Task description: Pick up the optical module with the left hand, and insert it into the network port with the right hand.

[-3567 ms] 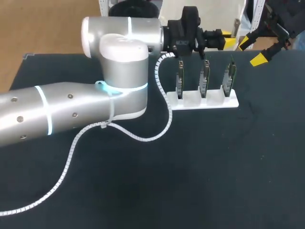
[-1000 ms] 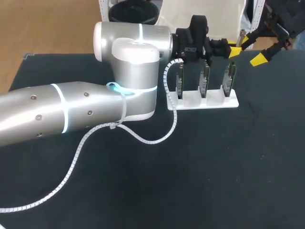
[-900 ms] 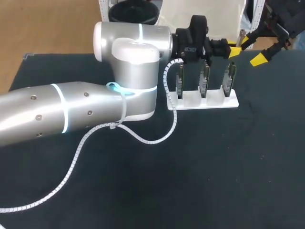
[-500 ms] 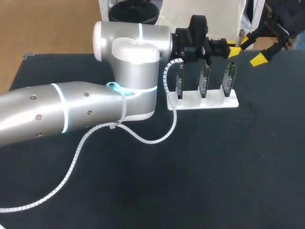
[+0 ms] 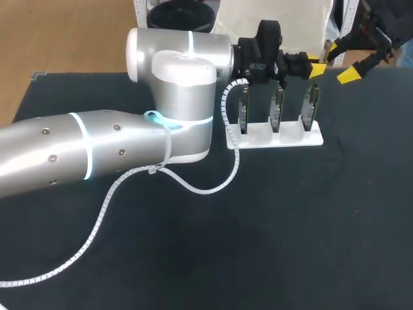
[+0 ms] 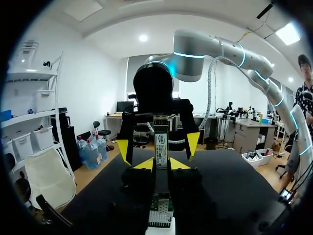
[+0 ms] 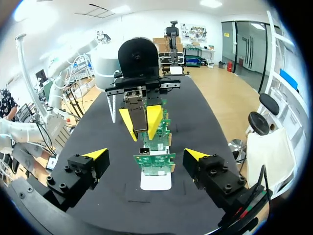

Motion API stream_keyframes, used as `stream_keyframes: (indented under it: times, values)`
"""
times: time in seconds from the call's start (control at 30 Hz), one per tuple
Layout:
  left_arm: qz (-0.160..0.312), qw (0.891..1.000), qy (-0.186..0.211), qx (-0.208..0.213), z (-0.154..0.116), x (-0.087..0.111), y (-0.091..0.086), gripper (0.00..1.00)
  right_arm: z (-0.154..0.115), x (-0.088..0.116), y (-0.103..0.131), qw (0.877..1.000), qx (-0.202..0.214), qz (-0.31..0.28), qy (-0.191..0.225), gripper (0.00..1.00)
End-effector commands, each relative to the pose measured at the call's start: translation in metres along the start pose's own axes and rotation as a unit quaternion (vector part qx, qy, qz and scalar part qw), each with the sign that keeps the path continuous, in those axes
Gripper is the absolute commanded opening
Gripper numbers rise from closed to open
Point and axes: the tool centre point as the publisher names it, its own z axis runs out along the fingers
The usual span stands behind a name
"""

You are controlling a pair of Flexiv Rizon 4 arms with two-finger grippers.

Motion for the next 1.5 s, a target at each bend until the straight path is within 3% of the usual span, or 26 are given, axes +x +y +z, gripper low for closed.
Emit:
stream_keyframes:
  times: [0.03, 0.53, 0.87, 1.5]
  values:
    - [0.000, 1.000, 0.001, -0.001, 0.000, 0.000, 0.000, 0.00, -0.012, -0.003, -0.002, 1.000, 0.003, -0.002, -0.015, 1.00]
    - [0.000, 1.000, 0.001, -0.001, 0.000, 0.000, 0.000, 0.00, -0.031, -0.033, -0.005, 0.998, -0.015, -0.032, -0.047, 1.00]
    - [0.000, 1.000, 0.001, -0.001, 0.000, 0.000, 0.000, 0.00, -0.022, -0.050, 0.002, 0.998, -0.013, -0.045, -0.041, 1.00]
    - [0.000, 1.000, 0.001, -0.001, 0.000, 0.000, 0.000, 0.00, -0.006, -0.062, 0.011, 0.999, -0.007, -0.037, -0.035, 1.00]
